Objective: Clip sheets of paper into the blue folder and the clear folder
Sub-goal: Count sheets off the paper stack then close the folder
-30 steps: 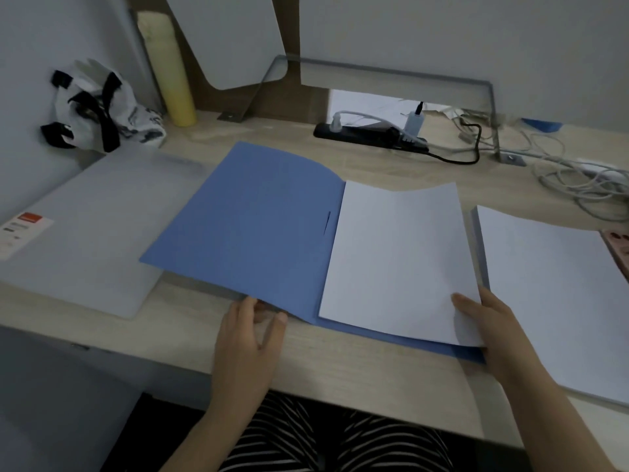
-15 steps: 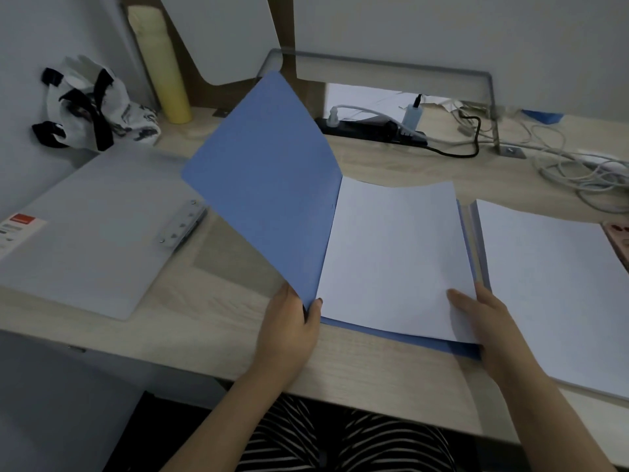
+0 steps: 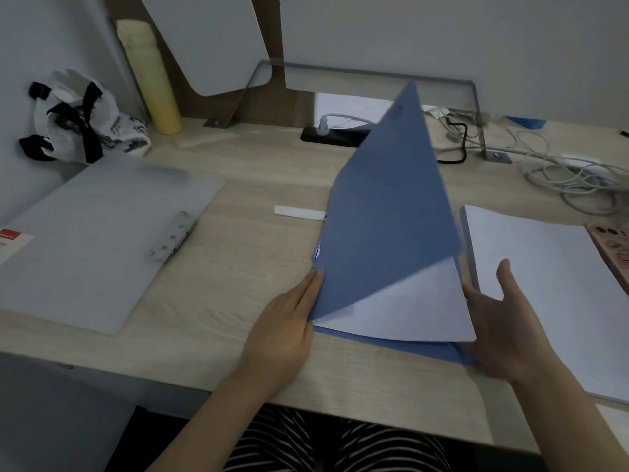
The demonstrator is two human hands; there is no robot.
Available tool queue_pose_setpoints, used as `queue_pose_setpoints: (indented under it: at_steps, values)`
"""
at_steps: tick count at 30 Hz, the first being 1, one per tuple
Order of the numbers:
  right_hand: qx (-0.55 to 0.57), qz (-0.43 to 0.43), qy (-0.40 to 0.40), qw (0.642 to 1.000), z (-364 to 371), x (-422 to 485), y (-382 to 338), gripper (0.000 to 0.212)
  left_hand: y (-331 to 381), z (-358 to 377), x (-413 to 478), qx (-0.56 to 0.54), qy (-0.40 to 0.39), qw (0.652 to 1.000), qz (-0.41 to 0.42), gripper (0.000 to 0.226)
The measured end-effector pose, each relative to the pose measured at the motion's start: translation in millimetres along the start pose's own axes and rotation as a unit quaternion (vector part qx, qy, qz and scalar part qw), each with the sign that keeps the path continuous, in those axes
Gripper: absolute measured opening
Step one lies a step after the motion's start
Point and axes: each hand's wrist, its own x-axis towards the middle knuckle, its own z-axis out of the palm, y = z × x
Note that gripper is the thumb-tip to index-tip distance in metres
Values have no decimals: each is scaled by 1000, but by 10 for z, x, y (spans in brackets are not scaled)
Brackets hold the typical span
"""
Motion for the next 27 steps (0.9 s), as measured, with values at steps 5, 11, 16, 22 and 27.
queue_pose_setpoints:
  at_steps: [5, 11, 16, 22, 27]
  values:
    - [93, 12, -22, 995, -138, 74, 12, 89, -27, -5, -8, 74, -42, 996, 16, 72]
    - [85, 16, 8, 996, -130, 58, 18, 70, 130, -13, 106, -90, 0, 992, -90, 52]
    - [85, -6, 21, 996, -97, 53, 13, 35, 196, -161, 438, -277, 19, 931, -236, 11]
    - [37, -6, 74, 997, 7, 11, -5, 21, 170, -250, 560, -392, -73, 855, -331, 25]
    - [-121, 5, 112, 986, 134, -7, 22, 19, 100, -300, 451, -385, -34, 852, -354, 27]
